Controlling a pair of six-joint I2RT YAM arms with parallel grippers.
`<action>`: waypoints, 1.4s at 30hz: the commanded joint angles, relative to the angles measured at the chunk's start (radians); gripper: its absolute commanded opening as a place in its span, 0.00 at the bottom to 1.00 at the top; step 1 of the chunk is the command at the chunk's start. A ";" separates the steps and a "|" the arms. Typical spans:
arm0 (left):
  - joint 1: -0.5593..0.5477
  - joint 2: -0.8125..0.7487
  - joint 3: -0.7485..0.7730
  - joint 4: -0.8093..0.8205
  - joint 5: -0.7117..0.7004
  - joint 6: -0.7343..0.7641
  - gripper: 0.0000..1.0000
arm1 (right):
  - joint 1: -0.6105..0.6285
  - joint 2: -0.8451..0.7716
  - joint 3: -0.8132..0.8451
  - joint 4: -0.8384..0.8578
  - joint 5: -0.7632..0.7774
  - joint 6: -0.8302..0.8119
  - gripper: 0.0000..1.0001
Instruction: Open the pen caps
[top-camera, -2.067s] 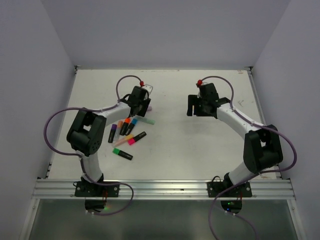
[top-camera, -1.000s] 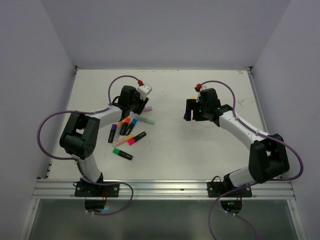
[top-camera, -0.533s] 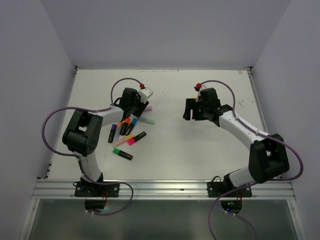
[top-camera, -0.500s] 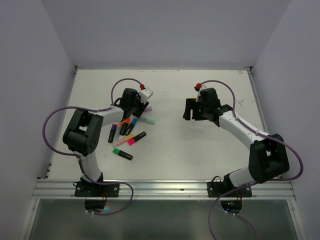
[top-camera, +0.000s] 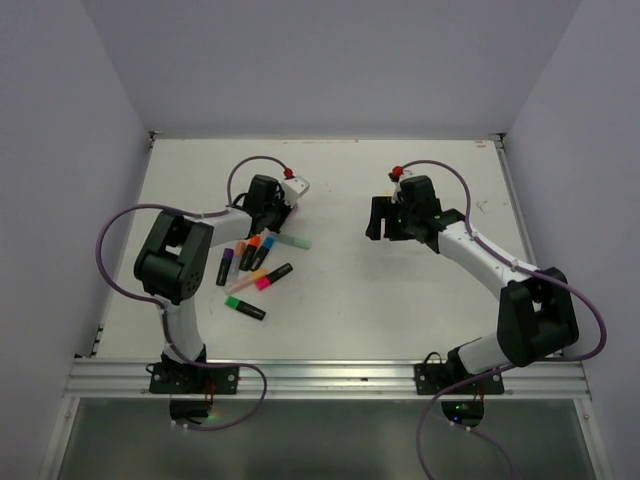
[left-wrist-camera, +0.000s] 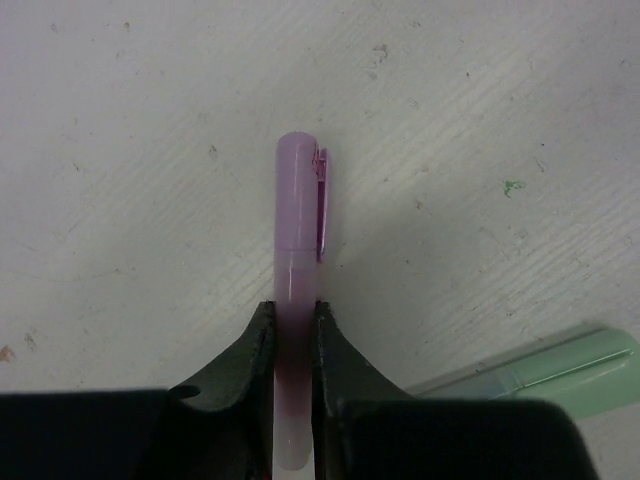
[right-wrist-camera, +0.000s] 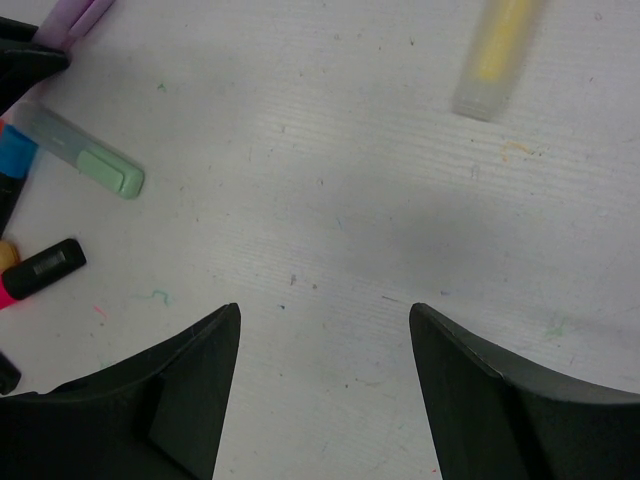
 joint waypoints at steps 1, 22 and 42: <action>0.005 0.032 0.008 -0.122 0.042 0.018 0.10 | 0.004 -0.005 0.012 0.030 -0.014 0.012 0.72; -0.064 -0.375 -0.169 0.297 0.560 -0.502 0.00 | 0.026 0.107 0.048 0.361 -0.371 0.274 0.70; -0.067 -0.247 -0.331 0.935 0.826 -0.989 0.00 | 0.026 -0.080 -0.136 0.591 -0.404 0.350 0.63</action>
